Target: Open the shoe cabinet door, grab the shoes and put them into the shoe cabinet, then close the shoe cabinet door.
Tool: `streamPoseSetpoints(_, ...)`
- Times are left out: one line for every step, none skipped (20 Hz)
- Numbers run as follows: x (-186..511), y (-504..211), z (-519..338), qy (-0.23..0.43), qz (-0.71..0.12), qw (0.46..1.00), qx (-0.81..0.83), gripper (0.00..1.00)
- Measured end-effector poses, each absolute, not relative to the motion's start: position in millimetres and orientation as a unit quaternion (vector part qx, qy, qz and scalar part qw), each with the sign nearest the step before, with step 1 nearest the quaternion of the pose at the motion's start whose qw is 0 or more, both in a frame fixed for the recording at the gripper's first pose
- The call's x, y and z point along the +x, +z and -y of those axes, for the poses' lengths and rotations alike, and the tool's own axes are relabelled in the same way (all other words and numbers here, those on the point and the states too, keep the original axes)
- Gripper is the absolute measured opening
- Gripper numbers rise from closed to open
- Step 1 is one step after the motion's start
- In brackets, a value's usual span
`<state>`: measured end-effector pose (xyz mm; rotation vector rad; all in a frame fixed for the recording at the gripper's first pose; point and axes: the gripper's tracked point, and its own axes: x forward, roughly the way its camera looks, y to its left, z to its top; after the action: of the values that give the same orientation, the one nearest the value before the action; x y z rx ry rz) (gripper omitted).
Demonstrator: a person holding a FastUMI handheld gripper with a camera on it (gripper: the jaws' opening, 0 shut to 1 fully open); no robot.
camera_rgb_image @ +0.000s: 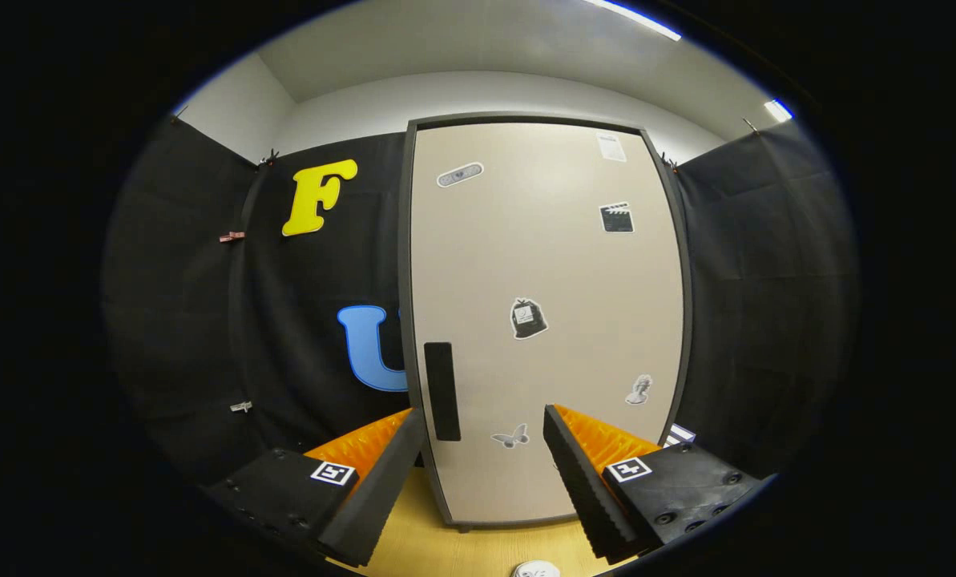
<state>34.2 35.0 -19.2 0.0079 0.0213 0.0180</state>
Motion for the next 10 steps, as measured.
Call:
streamPoseSetpoints(40, -22, -39, 0.009, -0.011, 1.0, 0.005, 0.97)
streamPoseSetpoints(47, -24, -43, 0.01, -0.011, 1.0, 0.006, 0.98)
streamPoseSetpoints(55, -26, -46, 0.008, -0.012, 1.0, 0.006, 0.98)
streamPoseSetpoints(63, -28, -51, 0.01, -0.012, 1.0, 0.008, 0.98)
streamPoseSetpoints(71, -31, -55, 0.011, -0.011, 1.0, 0.01, 0.98)
streamPoseSetpoints(81, -33, -57, 0.01, -0.012, 1.0, 0.011, 0.96)
streamPoseSetpoints(90, -36, -59, 0.008, -0.012, 1.0, 0.013, 0.95)
streamPoseSetpoints(99, -40, -62, 0.007, -0.014, 1.0, 0.014, 0.95)
streamPoseSetpoints(108, -44, -64, 0.006, -0.015, 1.0, 0.014, 0.96)
streamPoseSetpoints(117, -47, -65, 0.004, -0.017, 1.0, 0.013, 0.95)
